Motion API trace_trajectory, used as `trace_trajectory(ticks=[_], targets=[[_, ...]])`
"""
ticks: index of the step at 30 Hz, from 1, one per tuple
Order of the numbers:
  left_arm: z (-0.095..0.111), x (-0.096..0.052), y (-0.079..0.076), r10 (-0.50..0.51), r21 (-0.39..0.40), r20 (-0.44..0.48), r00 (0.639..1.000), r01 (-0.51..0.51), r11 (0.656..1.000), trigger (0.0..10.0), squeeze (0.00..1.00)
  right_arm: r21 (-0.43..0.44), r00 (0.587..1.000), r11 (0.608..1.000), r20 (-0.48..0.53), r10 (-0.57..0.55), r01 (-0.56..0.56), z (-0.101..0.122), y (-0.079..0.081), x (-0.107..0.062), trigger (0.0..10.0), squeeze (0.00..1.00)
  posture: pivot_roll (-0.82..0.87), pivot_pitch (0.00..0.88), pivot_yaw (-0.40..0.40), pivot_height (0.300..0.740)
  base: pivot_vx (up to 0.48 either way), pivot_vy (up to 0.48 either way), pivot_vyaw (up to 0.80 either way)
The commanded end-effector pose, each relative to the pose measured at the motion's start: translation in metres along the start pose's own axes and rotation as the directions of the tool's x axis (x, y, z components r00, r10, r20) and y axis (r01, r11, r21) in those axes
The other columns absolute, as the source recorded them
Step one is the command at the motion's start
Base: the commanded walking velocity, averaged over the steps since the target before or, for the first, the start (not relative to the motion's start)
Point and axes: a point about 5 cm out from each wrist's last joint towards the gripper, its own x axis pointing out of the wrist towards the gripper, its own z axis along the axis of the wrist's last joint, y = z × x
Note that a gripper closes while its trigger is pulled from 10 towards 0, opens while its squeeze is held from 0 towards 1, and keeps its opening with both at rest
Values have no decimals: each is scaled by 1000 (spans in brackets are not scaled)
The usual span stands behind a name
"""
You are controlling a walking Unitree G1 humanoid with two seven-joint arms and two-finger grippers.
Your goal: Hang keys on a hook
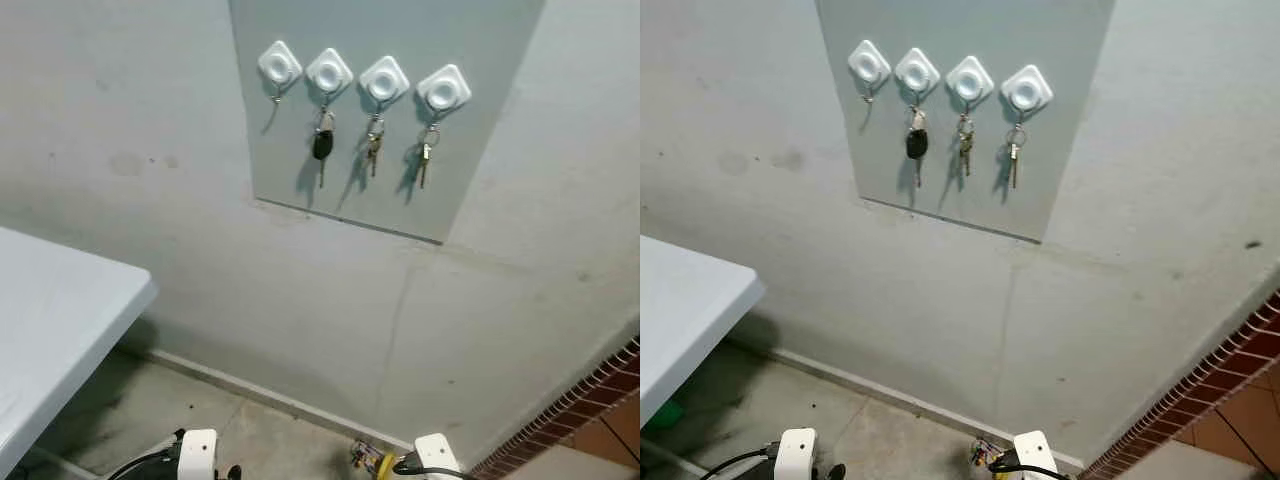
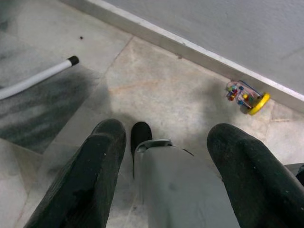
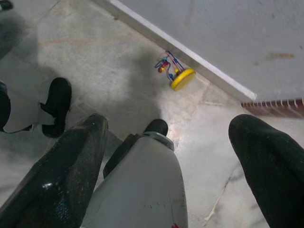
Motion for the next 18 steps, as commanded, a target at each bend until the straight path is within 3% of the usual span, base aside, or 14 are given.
trace_trajectory(ticks=[1, 18], targets=[[-3, -1, 2, 8, 2, -15, 1000, -8, 1000, 10000, 0, -22, 1000, 1000, 1, 5, -5, 3, 1, 1, 10000, 0, -107, 0, -13, 740, 0, 0, 800], [-3, 0, -1, -2, 12, -13, 1000, 2, 1000, 10000, 0, -78, 1000, 997, -3, 17, -17, 5, 2, 1, 10000, 0, -94, 0, -31, 740, 0, 0, 800]])
